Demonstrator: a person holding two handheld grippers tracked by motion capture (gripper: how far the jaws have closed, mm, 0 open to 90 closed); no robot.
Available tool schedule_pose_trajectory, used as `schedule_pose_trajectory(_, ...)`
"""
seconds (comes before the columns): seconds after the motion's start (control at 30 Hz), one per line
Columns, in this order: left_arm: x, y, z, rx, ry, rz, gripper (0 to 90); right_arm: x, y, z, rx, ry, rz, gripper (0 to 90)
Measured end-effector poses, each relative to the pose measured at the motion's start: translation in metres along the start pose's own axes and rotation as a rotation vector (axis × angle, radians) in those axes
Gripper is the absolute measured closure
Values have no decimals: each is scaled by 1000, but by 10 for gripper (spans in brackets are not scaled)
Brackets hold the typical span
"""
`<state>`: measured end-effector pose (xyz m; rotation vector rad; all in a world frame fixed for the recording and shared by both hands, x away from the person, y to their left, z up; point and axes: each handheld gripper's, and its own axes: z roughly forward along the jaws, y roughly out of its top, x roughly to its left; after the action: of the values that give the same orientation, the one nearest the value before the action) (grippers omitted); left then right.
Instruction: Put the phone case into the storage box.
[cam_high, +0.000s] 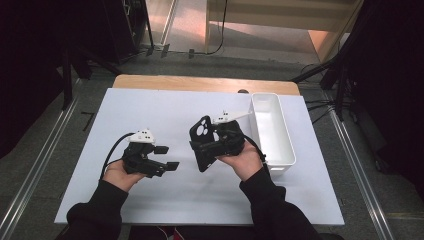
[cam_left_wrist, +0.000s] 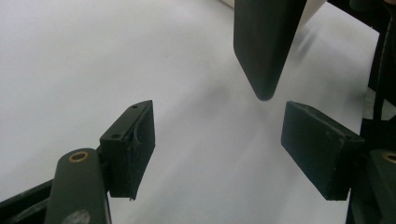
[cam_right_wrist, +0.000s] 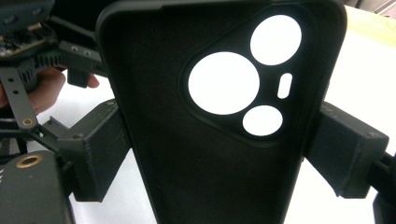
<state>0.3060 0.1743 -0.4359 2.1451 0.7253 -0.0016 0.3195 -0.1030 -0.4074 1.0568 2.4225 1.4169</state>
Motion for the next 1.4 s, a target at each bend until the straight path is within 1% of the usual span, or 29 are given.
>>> schedule_pose_trajectory(0.03,0,-2,1,-5,-3,-5,260,0,0,0,0,2,1,116)
schedule_pose_trajectory(0.07,0,-6,1,1,-2,-1,259,0,0,0,0,3,1,116)
schedule_pose_trajectory(0.13,0,-11,1,4,6,3,259,-1,0,-1,-2,7,3,116)
schedule_pose_trajectory(0.17,-1,-13,2,8,5,-3,260,-1,0,-1,-10,7,1,116)
schedule_pose_trajectory(0.2,-2,-16,2,9,10,-1,260,-1,1,-3,-12,11,3,116)
schedule_pose_trajectory(0.33,-4,-22,2,11,2,3,259,-3,2,-6,-17,22,15,117)
schedule_pose_trajectory(0.37,-5,-24,2,7,4,5,259,-3,2,-7,-18,26,19,117)
schedule_pose_trajectory(0.4,-6,-25,2,13,7,9,259,-4,3,-9,-16,31,23,117)
schedule_pose_trajectory(0.53,-8,-30,1,18,7,21,259,-6,6,-15,-13,31,18,117)
schedule_pose_trajectory(0.73,-9,-36,-1,2,14,36,259,-7,12,-24,-16,39,8,117)
schedule_pose_trajectory(0.83,-9,-39,-2,1,19,23,258,-8,15,-29,-14,45,1,117)
schedule_pose_trajectory(0.9,-8,-40,-3,8,41,15,258,-10,17,-32,-16,52,-16,117)
schedule_pose_trajectory(0.93,-7,-40,-4,7,43,8,258,-10,18,-33,-18,54,-16,117)
schedule_pose_trajectory(1.07,-4,-44,-8,7,25,-22,258,-13,23,-37,-19,75,-19,117)
schedule_pose_trajectory(1.13,-5,-45,-8,8,28,-21,258,-14,25,-40,-18,88,-25,117)
schedule_pose_trajectory(1.27,-6,-46,-8,15,25,-7,258,-17,28,-45,-13,91,-37,117)
schedule_pose_trajectory(1.3,-7,-46,-8,13,22,-11,258,-18,29,-46,-14,90,-41,117)
schedule_pose_trajectory(1.4,-7,-46,-9,18,8,-17,258,-21,30,-50,-18,81,-28,117)
